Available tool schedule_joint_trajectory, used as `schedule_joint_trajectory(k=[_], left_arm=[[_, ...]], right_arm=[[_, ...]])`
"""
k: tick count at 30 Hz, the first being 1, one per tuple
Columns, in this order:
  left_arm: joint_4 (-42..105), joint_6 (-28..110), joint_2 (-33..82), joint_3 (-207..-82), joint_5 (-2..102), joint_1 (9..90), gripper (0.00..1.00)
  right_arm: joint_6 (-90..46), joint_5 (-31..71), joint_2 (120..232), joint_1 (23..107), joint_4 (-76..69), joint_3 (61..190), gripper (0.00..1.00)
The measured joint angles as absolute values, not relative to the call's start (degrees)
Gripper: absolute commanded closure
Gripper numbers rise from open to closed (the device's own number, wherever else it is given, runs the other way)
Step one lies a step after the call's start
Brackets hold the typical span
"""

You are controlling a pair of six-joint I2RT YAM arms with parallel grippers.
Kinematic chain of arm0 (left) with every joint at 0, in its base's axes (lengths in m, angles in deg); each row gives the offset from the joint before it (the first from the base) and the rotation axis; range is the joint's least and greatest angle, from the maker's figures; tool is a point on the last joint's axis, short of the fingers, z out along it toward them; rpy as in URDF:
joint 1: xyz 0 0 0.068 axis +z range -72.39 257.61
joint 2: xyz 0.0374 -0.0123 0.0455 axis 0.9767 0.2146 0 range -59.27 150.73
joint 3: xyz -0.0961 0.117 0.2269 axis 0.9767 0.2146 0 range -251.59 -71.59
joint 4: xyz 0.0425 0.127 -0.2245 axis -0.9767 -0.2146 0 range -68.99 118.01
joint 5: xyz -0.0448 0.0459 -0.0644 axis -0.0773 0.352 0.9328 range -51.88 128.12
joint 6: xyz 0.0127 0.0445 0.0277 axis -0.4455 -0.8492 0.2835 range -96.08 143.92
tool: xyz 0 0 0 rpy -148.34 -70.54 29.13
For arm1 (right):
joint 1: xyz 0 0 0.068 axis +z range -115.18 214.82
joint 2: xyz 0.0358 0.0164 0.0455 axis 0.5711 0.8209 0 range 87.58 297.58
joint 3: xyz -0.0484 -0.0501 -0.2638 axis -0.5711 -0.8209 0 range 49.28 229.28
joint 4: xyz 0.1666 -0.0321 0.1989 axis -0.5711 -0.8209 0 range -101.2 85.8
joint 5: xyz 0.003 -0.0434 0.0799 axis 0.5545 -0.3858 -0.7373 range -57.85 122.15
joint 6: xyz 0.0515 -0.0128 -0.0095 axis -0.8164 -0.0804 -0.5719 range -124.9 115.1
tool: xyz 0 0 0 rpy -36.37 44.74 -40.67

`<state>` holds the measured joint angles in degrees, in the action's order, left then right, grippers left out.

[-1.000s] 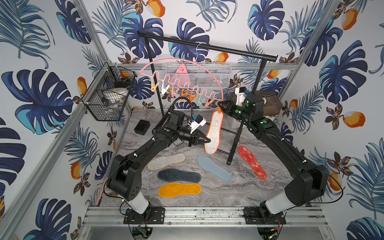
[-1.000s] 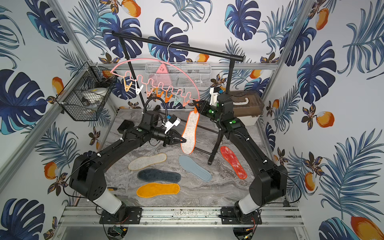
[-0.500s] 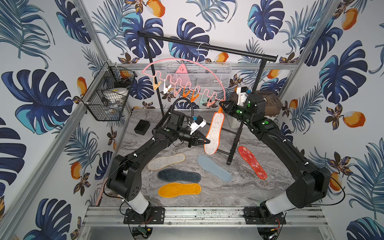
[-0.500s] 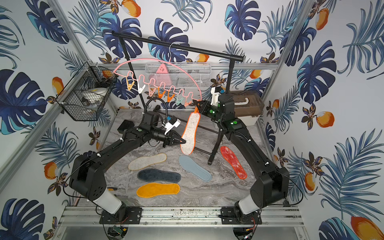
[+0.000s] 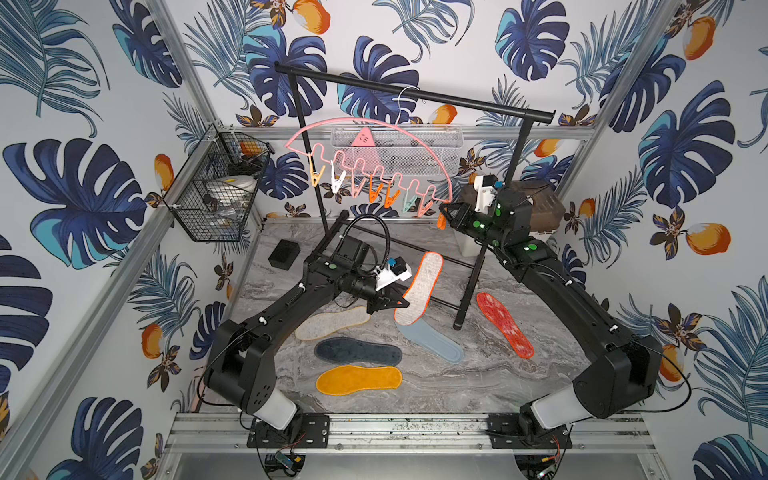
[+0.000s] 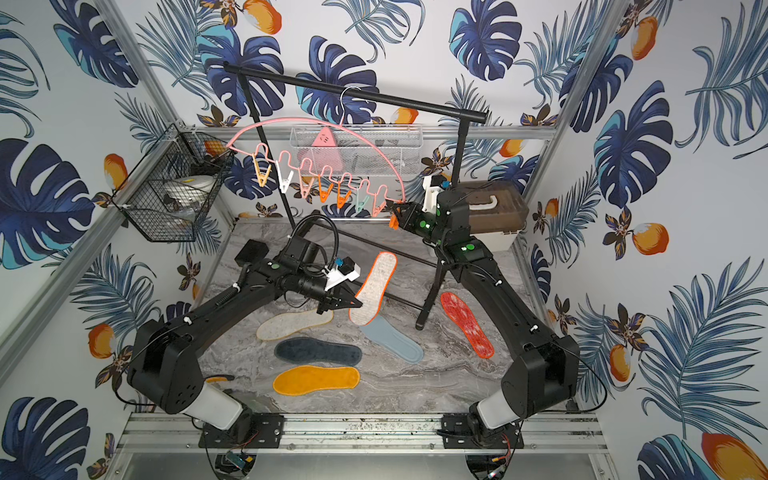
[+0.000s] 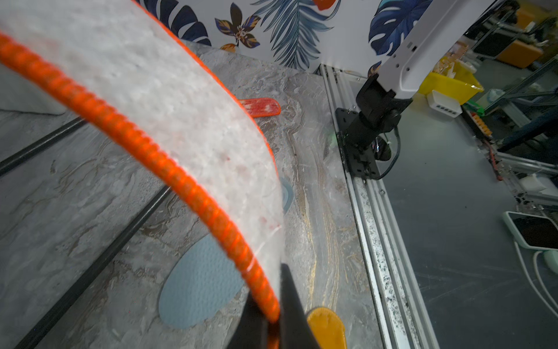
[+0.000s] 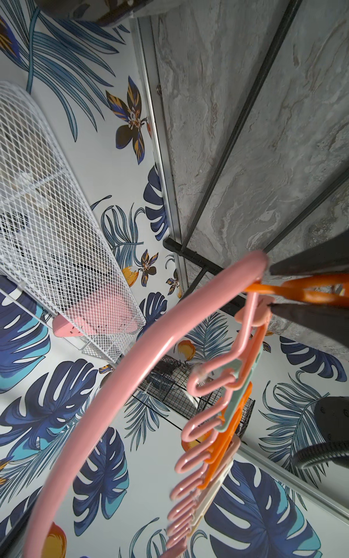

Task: Take the shoe insoles off the hanger
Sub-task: Open the clamp at the hanger, then place the insole at the center of the board.

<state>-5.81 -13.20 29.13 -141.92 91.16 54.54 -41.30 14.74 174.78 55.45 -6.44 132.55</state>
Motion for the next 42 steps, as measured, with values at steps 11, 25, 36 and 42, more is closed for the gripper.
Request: schedule_joint_trajectory(k=[11, 25, 36, 42], left_arm=[[-8.45, -16.22, 24.63, -137.61, 85.43, 63.33, 1.0], [-15.84, -22.01, 20.32, -134.2, 85.41, 68.73, 1.0], [-21.55, -24.22, 18.79, -135.93, 83.22, 70.1, 1.0], [-26.22, -24.2, 18.01, -138.38, 78.44, 70.26, 1.0]], right_arm=[[-40.34, 15.81, 174.8, 55.45, -6.18, 131.61, 0.63], [-38.85, 17.56, 174.65, 55.47, -6.88, 131.23, 0.53], [-37.78, 18.09, 169.99, 55.51, -7.31, 126.29, 0.51], [-33.8, 18.76, 164.31, 55.49, -6.7, 120.44, 0.47]])
